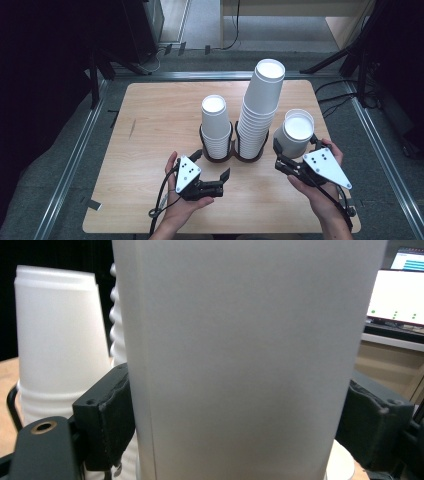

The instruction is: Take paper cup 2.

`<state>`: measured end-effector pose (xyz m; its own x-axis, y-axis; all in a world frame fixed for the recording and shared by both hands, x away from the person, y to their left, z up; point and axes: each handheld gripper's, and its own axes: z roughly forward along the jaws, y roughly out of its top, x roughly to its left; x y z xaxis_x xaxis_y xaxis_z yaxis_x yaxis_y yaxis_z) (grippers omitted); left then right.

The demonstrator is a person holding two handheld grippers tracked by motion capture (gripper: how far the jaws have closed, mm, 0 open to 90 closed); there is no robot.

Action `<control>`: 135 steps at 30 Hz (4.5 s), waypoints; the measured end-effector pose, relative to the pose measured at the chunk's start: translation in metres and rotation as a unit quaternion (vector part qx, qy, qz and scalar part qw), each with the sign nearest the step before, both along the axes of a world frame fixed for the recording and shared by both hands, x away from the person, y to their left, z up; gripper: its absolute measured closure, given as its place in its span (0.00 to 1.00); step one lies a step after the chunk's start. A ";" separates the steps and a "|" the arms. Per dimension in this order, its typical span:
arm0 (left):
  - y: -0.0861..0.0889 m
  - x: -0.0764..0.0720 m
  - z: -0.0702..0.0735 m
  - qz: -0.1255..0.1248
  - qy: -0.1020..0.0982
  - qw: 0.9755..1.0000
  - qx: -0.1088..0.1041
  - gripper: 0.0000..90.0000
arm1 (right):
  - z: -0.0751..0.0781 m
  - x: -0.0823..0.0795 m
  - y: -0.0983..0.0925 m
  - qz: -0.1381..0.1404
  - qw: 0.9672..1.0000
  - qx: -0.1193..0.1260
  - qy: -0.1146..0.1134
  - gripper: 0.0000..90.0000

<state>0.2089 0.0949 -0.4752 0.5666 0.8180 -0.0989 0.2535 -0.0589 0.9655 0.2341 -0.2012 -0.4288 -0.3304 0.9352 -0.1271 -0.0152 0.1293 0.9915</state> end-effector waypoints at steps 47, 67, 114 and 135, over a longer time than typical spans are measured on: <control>-0.004 -0.009 0.000 -0.084 0.031 0.996 -0.017 0.02 | -0.068 -0.024 0.055 0.037 0.965 -0.255 -0.051 0.16; -0.007 -0.012 0.001 -0.129 0.032 0.991 -0.017 0.02 | -0.082 -0.036 0.074 0.085 0.943 -0.309 -0.091 0.16; -0.009 -0.013 0.001 -0.182 0.057 0.981 -0.016 0.14 | -0.091 -0.048 0.087 0.159 0.929 -0.319 -0.093 0.16; -0.005 -0.011 0.003 -0.169 0.062 0.984 -0.019 0.25 | -0.091 -0.048 0.086 0.154 0.927 -0.327 -0.097 0.16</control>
<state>0.1978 0.0896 -0.4723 0.7868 0.5799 -0.2115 0.3416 -0.1236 0.9317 0.1866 -0.1154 -0.5202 -0.4803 0.5023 -0.7190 -0.3216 0.6618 0.6772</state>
